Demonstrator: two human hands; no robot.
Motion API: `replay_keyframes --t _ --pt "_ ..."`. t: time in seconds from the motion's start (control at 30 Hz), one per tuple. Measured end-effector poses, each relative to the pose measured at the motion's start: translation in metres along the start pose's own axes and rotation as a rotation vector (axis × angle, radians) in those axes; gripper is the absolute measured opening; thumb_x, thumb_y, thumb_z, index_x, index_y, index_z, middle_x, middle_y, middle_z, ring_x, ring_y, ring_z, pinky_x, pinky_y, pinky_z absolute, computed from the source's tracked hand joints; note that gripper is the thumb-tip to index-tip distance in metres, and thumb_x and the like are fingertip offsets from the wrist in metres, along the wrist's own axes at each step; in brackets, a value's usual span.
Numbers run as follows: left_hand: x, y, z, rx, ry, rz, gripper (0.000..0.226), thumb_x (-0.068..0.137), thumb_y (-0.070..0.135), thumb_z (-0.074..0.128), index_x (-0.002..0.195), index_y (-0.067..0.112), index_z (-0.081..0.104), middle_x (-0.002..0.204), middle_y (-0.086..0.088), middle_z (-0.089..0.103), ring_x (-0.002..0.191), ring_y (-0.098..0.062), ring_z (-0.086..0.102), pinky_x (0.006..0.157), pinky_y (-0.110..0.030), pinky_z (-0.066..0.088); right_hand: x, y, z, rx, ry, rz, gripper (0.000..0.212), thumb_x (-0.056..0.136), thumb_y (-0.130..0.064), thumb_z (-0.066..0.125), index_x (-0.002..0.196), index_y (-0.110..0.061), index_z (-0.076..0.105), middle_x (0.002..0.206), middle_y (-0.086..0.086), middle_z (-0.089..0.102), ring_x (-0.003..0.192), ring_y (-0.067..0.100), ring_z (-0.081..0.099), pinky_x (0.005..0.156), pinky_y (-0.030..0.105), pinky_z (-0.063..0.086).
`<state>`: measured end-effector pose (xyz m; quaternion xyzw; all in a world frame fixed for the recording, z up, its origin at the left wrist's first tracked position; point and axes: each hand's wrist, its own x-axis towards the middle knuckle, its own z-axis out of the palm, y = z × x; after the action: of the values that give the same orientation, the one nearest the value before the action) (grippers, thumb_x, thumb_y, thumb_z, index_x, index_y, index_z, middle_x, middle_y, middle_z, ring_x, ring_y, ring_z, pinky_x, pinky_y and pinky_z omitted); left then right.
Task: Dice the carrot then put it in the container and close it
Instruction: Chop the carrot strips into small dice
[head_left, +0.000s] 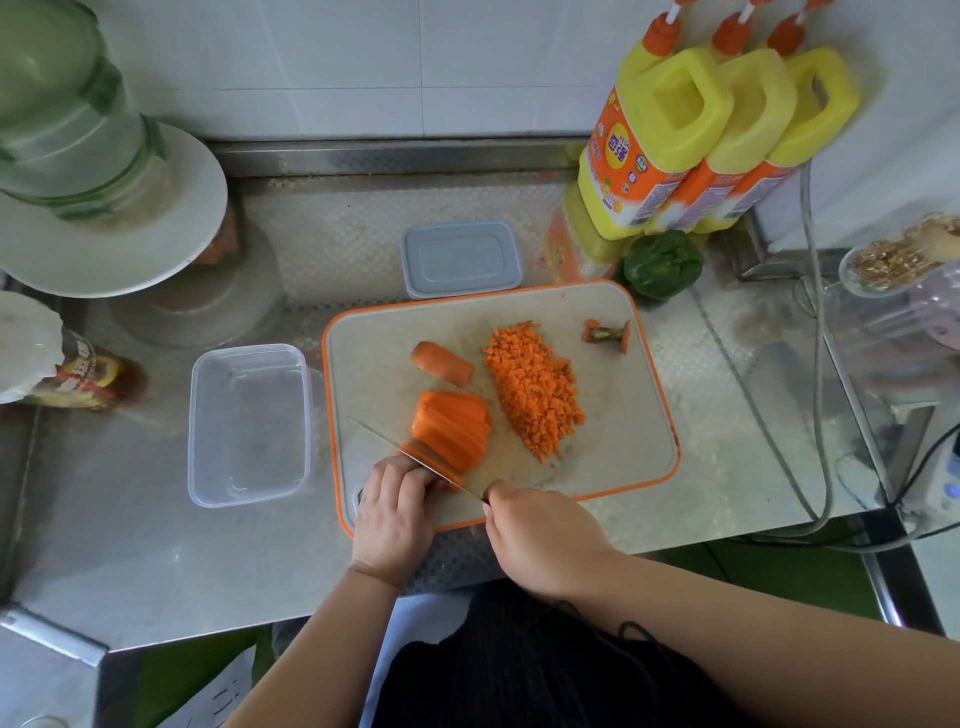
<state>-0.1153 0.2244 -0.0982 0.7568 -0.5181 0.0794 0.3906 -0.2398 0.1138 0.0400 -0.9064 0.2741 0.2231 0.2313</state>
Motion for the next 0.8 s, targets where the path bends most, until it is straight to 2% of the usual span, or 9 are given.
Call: replay_keyframes --t 0.13,0.2,0.3,0.37,0.47,0.67,0.73,0.8 --pt "0.001 0.0 0.0 0.003 0.005 0.009 0.019 0.086 0.009 0.064 0.101 0.01 0.052 0.101 -0.007 0.05 0.09 -0.03 0.051 0.084 -0.035 0.043 0.0 -0.001 -0.003 0.017 -0.003 0.006 0.013 0.1 -0.019 0.038 0.095 -0.011 0.046 0.08 0.009 0.057 0.068 0.027 0.046 0.044 0.028 0.02" --pt "0.001 0.0 0.001 0.002 0.007 0.007 0.018 0.087 0.01 0.063 0.101 0.009 0.053 0.101 -0.007 0.05 0.091 -0.029 0.051 0.084 -0.035 0.043 0.001 -0.001 -0.003 0.009 0.002 0.006 0.012 0.101 -0.018 0.038 0.093 -0.012 0.044 0.074 0.004 0.051 0.069 0.027 0.048 0.044 0.028 0.02" --pt "0.0 -0.001 0.001 -0.008 -0.003 -0.004 0.019 0.086 0.009 0.065 0.102 0.009 0.055 0.099 -0.009 0.054 0.091 -0.03 0.053 0.084 -0.035 0.045 0.003 -0.002 -0.002 -0.019 0.016 0.018 0.015 0.1 -0.017 0.039 0.101 -0.008 0.051 0.086 0.009 0.062 0.075 0.03 0.058 0.043 0.027 0.019" --pt "-0.001 -0.001 0.001 -0.014 -0.009 -0.015 0.023 0.083 0.006 0.069 0.102 0.009 0.056 0.096 -0.012 0.059 0.091 -0.03 0.055 0.084 -0.035 0.046 0.004 -0.003 -0.003 -0.012 0.019 0.032 0.015 0.1 -0.016 0.04 0.102 -0.007 0.052 0.087 0.01 0.061 0.07 0.028 0.052 0.044 0.026 0.019" --pt "-0.001 -0.002 0.001 -0.02 -0.018 -0.033 0.03 0.077 0.002 0.074 0.101 0.01 0.057 0.096 -0.012 0.061 0.091 -0.03 0.056 0.084 -0.035 0.047 0.006 -0.004 -0.006 -0.01 0.005 0.039 0.013 0.1 -0.015 0.041 0.101 -0.008 0.052 0.078 0.006 0.049 0.067 0.025 0.044 0.044 0.026 0.018" --pt "0.0 -0.002 0.0 -0.032 -0.025 -0.044 0.017 0.085 0.007 0.067 0.099 0.011 0.057 0.092 -0.013 0.064 0.09 -0.03 0.058 0.082 -0.035 0.048 0.012 -0.003 -0.009 0.013 -0.048 0.043 0.01 0.098 -0.013 0.042 0.089 -0.013 0.047 0.067 0.001 0.04 0.067 0.026 0.046 0.044 0.027 0.023" --pt "-0.001 -0.003 0.0 -0.028 -0.03 -0.041 0.011 0.089 0.009 0.062 0.098 0.011 0.056 0.091 -0.014 0.065 0.09 -0.03 0.058 0.082 -0.035 0.048 0.017 -0.006 -0.01 0.017 -0.056 0.056 0.011 0.098 -0.013 0.043 0.094 -0.011 0.053 0.075 0.006 0.05 0.07 0.029 0.05 0.049 0.029 0.03" --pt "-0.001 -0.003 0.0 -0.028 -0.031 -0.038 0.009 0.09 0.008 0.06 0.098 0.01 0.056 0.091 -0.015 0.064 0.091 -0.03 0.057 0.083 -0.035 0.047 0.023 -0.009 -0.011 0.013 -0.065 0.071 0.014 0.097 -0.013 0.044 0.101 -0.007 0.056 0.091 0.013 0.061 0.079 0.034 0.058 0.06 0.032 0.037"
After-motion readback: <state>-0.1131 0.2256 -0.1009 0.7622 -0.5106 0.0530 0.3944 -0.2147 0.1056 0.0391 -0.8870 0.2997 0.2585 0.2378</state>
